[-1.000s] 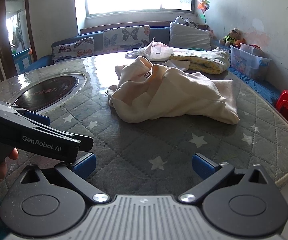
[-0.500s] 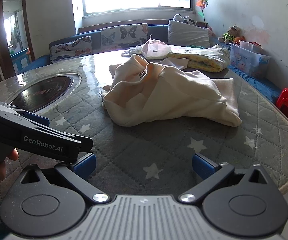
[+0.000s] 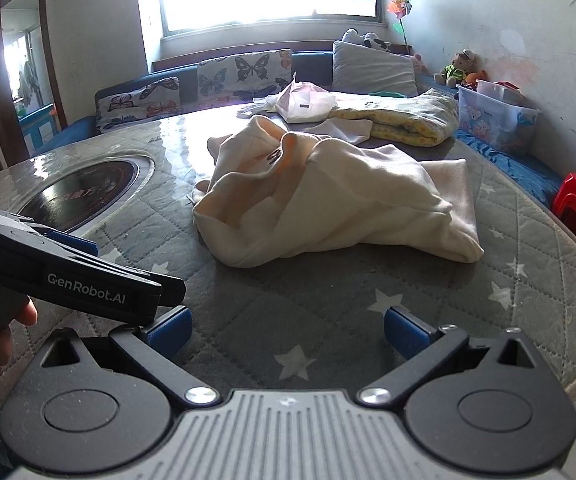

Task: Fold clothes

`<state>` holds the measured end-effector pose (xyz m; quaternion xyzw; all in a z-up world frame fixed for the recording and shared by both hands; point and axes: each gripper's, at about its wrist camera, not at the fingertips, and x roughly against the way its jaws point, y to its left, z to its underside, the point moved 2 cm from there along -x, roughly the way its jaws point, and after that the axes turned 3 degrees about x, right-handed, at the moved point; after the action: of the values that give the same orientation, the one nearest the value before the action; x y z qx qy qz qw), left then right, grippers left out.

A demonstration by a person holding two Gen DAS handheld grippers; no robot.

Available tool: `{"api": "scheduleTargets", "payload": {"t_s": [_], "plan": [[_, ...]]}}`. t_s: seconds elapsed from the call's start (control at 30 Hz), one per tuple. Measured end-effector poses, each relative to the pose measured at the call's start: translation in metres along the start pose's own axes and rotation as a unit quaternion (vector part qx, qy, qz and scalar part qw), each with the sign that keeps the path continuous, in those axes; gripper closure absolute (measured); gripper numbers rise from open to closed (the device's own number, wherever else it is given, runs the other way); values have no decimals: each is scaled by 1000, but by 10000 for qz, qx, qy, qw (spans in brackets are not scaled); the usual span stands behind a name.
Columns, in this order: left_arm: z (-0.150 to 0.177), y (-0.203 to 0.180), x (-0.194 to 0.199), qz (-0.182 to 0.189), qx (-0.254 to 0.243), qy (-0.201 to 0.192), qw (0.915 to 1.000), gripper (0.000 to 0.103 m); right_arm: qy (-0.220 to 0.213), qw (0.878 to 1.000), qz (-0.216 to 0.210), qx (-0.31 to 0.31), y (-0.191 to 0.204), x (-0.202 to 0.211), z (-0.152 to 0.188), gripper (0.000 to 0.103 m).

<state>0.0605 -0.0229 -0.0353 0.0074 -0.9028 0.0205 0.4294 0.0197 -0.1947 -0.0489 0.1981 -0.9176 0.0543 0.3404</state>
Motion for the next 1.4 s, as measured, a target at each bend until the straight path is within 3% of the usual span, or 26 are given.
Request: {"api": "scheduleTargets", "payload": {"t_s": [0.47, 1.07, 1.4], "plan": [[-15, -3, -9, -26, -1, 15, 10000, 0, -73, 9999, -29, -78, -10, -8, -10, 0], [-56, -11, -8, -19, -119, -275, 9995, 0, -381, 9992, 84, -111, -25, -11, -39, 0], [-89, -15, -8, 64, 69, -447, 9990, 0, -600, 9971, 269, -388, -54, -13, -65, 11]]}}
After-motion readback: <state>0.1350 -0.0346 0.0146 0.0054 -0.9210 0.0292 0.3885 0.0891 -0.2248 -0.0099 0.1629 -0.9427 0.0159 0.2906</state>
